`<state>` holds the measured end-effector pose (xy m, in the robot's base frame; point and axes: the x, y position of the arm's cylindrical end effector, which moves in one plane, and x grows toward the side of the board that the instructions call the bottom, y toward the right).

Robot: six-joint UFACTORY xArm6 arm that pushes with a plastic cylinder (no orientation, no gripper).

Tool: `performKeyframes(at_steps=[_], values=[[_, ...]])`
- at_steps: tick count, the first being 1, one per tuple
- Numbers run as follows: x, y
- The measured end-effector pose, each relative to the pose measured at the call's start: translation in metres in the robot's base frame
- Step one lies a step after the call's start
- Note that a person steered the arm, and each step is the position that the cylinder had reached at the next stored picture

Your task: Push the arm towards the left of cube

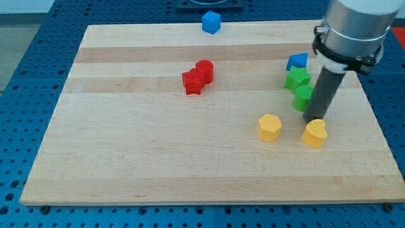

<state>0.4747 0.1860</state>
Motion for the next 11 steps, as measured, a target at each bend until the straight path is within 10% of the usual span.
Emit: performKeyframes(at_steps=[3, 6, 10, 11], values=[[-0.021, 0.028], [-0.154, 0.057], [-0.262, -0.271], [-0.283, -0.267]])
